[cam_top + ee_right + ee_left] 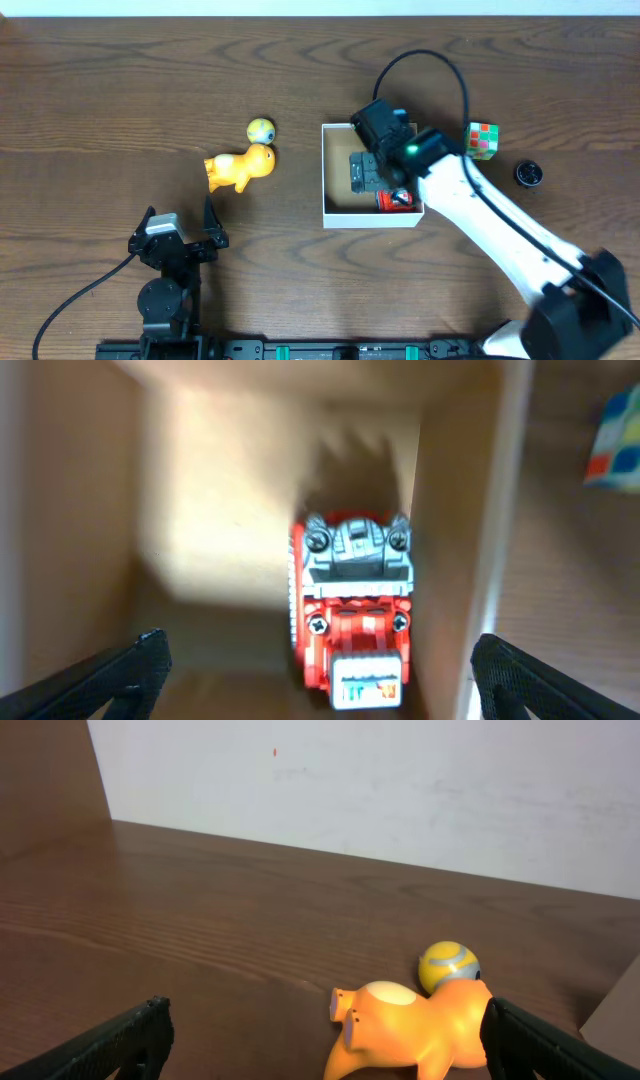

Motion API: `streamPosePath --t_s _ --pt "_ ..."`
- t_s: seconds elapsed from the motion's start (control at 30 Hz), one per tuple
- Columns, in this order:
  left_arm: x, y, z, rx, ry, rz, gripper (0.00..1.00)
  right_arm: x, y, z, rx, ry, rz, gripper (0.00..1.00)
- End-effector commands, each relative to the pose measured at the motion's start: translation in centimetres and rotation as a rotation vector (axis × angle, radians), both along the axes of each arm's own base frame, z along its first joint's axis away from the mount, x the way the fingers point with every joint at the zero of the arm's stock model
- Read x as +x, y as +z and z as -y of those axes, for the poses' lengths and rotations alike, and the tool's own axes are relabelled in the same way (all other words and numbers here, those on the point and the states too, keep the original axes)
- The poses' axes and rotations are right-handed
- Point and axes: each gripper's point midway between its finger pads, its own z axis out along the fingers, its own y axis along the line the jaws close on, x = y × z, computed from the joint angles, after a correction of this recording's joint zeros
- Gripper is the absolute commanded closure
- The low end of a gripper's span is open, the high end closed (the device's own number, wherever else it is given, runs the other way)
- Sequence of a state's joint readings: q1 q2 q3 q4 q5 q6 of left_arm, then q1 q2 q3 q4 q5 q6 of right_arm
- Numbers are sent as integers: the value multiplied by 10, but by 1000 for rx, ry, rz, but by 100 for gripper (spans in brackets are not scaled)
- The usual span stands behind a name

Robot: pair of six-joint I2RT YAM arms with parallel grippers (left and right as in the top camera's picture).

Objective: Pack container
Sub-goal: 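Open the right gripper and withdraw it toward the Rubik's cube, then lower the right gripper onto the Rubik's cube and grasp it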

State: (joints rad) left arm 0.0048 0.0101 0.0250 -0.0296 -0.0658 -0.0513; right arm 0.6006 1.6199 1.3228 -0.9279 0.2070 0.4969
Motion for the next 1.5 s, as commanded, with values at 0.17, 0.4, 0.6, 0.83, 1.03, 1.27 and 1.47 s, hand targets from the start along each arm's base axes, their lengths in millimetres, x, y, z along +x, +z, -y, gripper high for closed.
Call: streamPosePath --t_s 0.17,0.4,0.6,0.83,1.03,1.27,1.47 --pt "-1 -18 -2 7 11 -53 2 11 85 32 -12 8 258 1" --pt "-1 -18 -2 7 12 -53 2 2 114 113 -152 -211 326 1" --pt "-1 -18 -2 7 11 -53 2 1 98 166 -145 -412 236 1" --pt "-1 -18 -2 7 11 -53 2 23 75 191 -78 -429 165 3" --pt "-1 -18 -2 7 11 -53 2 45 49 200 -79 -416 115 5" --pt "-1 -18 -2 7 12 -53 2 76 33 201 -102 -381 100 3" --pt "-1 -18 -2 7 11 -53 2 95 20 205 -113 -368 108 2"
